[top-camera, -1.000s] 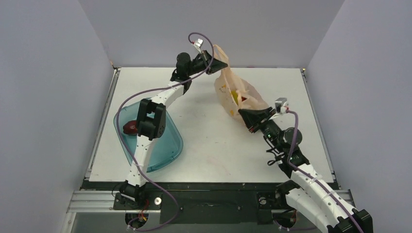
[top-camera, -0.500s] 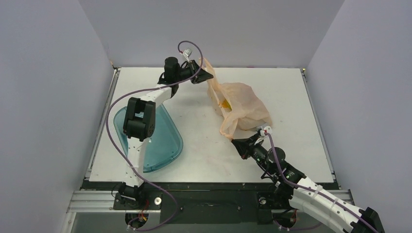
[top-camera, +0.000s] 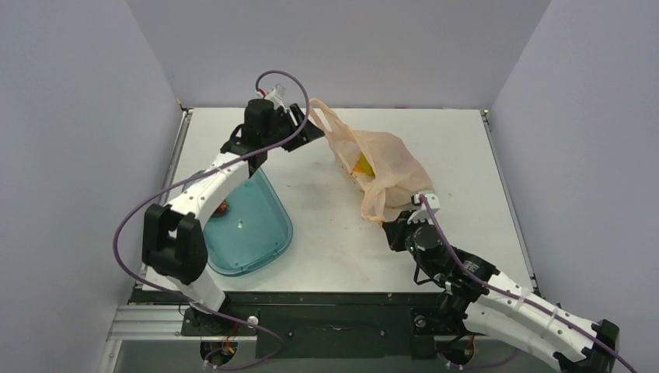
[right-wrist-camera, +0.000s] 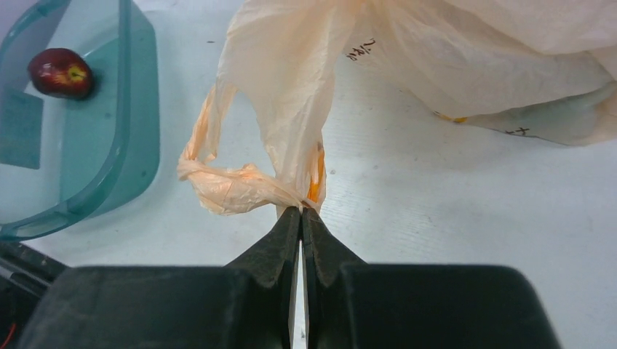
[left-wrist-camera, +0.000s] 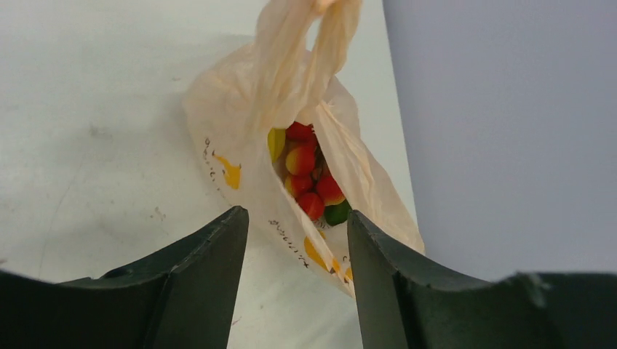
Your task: Take the fake fruits out of the plastic bag
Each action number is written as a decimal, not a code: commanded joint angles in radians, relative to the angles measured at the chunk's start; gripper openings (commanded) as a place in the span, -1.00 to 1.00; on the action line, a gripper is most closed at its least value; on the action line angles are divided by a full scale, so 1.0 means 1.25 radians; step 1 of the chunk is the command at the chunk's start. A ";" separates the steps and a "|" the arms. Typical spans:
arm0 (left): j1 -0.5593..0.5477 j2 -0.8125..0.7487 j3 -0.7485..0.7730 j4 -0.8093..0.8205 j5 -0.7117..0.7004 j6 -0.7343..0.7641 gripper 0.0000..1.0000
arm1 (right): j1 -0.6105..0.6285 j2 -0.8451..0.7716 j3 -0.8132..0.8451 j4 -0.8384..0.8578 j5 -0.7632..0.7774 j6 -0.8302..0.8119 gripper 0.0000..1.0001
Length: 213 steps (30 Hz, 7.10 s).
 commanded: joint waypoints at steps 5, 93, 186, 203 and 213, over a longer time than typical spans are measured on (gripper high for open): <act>-0.190 -0.215 -0.304 0.103 -0.384 -0.257 0.03 | 0.071 0.047 0.107 -0.191 0.167 0.071 -1.00; -0.163 0.077 -0.582 1.033 -0.171 -0.557 -1.00 | -0.459 0.619 0.634 -0.121 -0.458 -0.230 -1.00; 0.124 0.149 -0.253 0.627 0.268 -0.224 -0.55 | -0.321 0.015 -0.188 0.312 -0.355 0.042 -1.00; 0.123 -0.357 -0.488 -0.042 0.022 0.170 -0.36 | -0.266 0.101 -0.041 0.273 -0.339 0.008 -1.00; -0.236 -0.679 -0.648 0.190 -0.379 0.228 0.31 | -0.245 0.069 -0.007 0.142 -0.318 -0.044 -1.00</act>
